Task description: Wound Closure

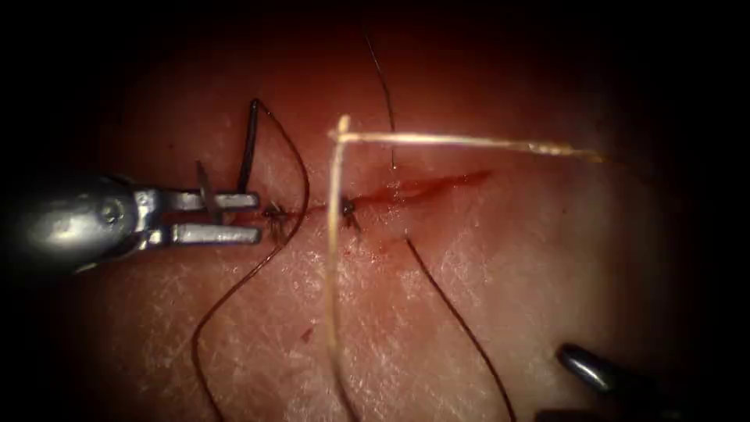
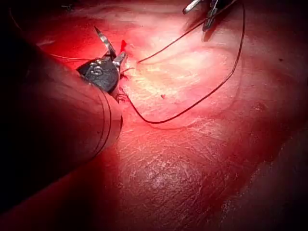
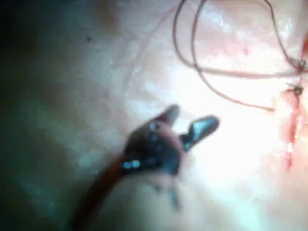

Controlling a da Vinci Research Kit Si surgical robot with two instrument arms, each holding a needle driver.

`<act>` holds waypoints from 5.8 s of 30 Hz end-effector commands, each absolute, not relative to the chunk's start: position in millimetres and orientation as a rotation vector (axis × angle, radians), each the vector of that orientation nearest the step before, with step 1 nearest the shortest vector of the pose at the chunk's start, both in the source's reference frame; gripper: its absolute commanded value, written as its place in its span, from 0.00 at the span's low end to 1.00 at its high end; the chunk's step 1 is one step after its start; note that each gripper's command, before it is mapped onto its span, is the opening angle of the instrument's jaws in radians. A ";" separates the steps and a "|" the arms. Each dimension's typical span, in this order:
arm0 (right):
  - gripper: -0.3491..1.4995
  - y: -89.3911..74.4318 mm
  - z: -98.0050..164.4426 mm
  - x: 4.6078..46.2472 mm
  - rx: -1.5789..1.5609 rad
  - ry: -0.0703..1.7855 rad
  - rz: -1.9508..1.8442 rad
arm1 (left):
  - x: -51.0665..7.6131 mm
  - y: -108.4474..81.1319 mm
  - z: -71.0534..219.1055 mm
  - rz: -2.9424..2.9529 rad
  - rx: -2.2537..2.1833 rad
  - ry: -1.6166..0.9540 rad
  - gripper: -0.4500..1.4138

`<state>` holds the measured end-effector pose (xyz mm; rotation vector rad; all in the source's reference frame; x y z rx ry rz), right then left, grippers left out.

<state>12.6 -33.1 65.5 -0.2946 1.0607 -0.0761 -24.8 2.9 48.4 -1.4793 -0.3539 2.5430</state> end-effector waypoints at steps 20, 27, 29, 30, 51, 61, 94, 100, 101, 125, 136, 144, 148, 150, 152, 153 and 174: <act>0.79 -29.5 69.5 22.5 -0.411 1.086 -0.205 | -25.3 2.7 49.3 2.543 -1.481 -0.354 0.00; 0.00 -29.6 69.2 21.9 -0.393 1.071 -0.251 | -25.3 2.7 49.3 2.543 -1.482 -0.354 0.00; 0.00 -29.7 69.2 21.5 -0.374 1.060 -0.262 | -25.3 2.7 49.3 2.543 -1.482 -0.354 0.00; 0.00 -29.8 69.2 21.2 -0.368 1.058 -0.267 | -25.3 2.7 49.3 2.543 -1.482 -0.354 0.00; 0.00 -35.6 66.2 19.5 -0.312 1.066 -0.319 | -25.4 2.6 49.4 2.548 -1.478 -0.360 0.00; 0.00 -36.8 65.9 17.4 -0.250 1.066 -0.321 | -25.4 2.5 49.4 2.551 -1.476 -0.362 0.00; 0.00 -39.3 65.9 15.7 -0.163 1.066 -0.326 | -25.4 2.4 49.3 2.553 -1.476 -0.368 0.00; 0.00 -39.0 66.1 16.8 -0.208 1.063 -0.294 | -25.4 2.5 49.3 2.553 -1.476 -0.368 0.00; 0.00 -38.9 66.1 17.1 -0.209 1.062 -0.293 | -25.4 2.5 49.3 2.553 -1.476 -0.368 0.00; 0.06 -37.5 65.7 18.2 -0.247 1.072 -0.249 | -25.3 2.5 49.3 2.553 -1.477 -0.369 0.00; 0.97 -36.2 63.4 15.2 -0.215 1.116 -0.111 | -19.5 3.6 47.1 2.570 -1.445 -0.349 0.00; 0.99 -36.1 62.2 13.3 -0.182 1.132 -0.085 | -13.3 2.6 46.9 2.578 -1.388 -0.328 0.00; 0.99 -36.0 62.2 13.0 -0.178 1.134 -0.081 | -12.5 2.0 48.6 2.554 -1.346 -0.300 0.08; 0.99 -36.0 62.2 13.0 -0.178 1.134 -0.081 | -12.8 1.8 49.5 2.548 -1.343 -0.300 0.16; 0.99 -36.0 62.1 13.0 -0.179 1.132 -0.079 | -13.3 1.8 50.2 2.537 -1.339 -0.305 0.32; 0.99 -36.0 62.1 12.9 -0.179 1.132 -0.080 | -13.5 1.9 50.3 2.517 -1.327 -0.316 0.43; 0.96 -35.7 62.3 12.5 -0.194 1.121 -0.067 | -11.8 6.6 43.7 2.119 -1.337 -0.203 0.95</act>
